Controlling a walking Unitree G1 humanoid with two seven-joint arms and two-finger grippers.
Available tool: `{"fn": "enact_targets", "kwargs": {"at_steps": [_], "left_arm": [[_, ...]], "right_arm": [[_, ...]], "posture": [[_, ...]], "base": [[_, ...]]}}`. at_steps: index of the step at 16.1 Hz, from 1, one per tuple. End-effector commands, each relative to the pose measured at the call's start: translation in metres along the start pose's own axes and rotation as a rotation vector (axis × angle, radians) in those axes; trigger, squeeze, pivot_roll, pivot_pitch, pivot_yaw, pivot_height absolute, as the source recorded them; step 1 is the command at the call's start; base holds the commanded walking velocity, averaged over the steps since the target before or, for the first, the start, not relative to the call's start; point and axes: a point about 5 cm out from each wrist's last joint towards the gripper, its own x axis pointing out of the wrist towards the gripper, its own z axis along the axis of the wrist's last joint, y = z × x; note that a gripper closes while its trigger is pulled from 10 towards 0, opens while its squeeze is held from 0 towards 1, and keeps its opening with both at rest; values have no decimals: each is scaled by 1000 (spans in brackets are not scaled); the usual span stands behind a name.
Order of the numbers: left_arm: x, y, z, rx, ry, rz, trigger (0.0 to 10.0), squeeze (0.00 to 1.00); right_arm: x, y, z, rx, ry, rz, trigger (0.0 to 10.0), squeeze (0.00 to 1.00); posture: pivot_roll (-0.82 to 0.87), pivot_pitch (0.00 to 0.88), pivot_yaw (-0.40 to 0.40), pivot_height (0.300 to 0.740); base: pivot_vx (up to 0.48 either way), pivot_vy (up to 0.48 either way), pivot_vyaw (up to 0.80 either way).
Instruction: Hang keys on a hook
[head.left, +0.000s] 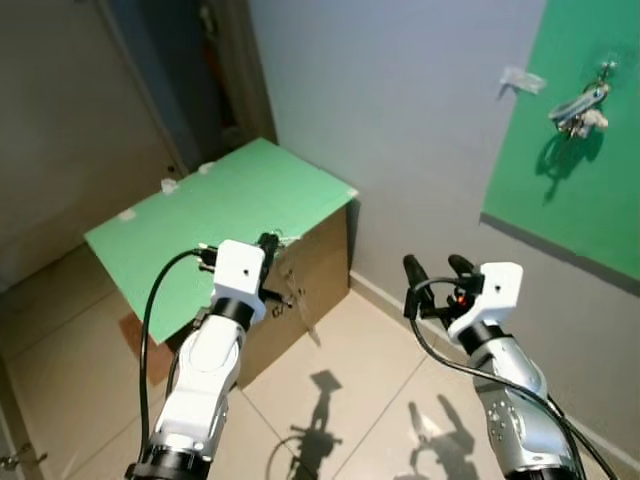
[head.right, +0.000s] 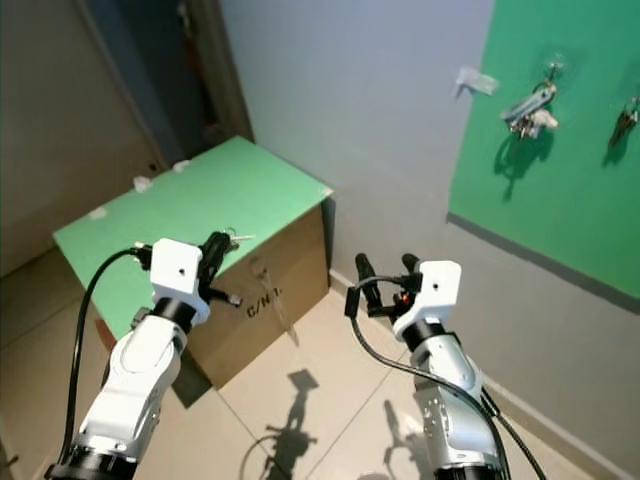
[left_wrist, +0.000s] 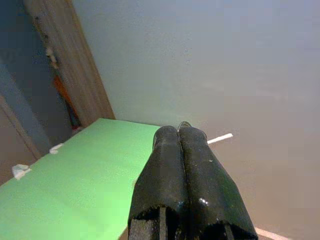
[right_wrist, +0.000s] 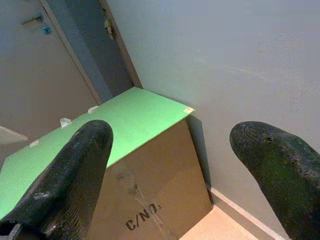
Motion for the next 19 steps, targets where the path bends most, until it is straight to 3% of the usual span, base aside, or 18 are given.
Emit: {"fn": "enact_targets", "kwargs": {"at_steps": [1,8,14,19], "left_arm": [[0,5,-2,9,13,0,0,0],[6,8,-4,15,24,-53,0,0],[10,5,-2,61,1,-113,0,0],[9,-5,-1,44,-2,-192,0,0]], "right_arm": [[4,3,0,-2,11,14,10000,0],[3,3,0,-11,15,18,10000,0],[4,2,-1,-20,20,20,10000,0],[4,2,-1,-22,25,20,10000,0]], "posture": [[-235,2,137,740],[-240,0,139,740],[-244,0,138,740],[-246,0,138,740]], "base": [[0,0,-688],[0,0,-677],[0,-418,-664],[0,-440,-649]]}}
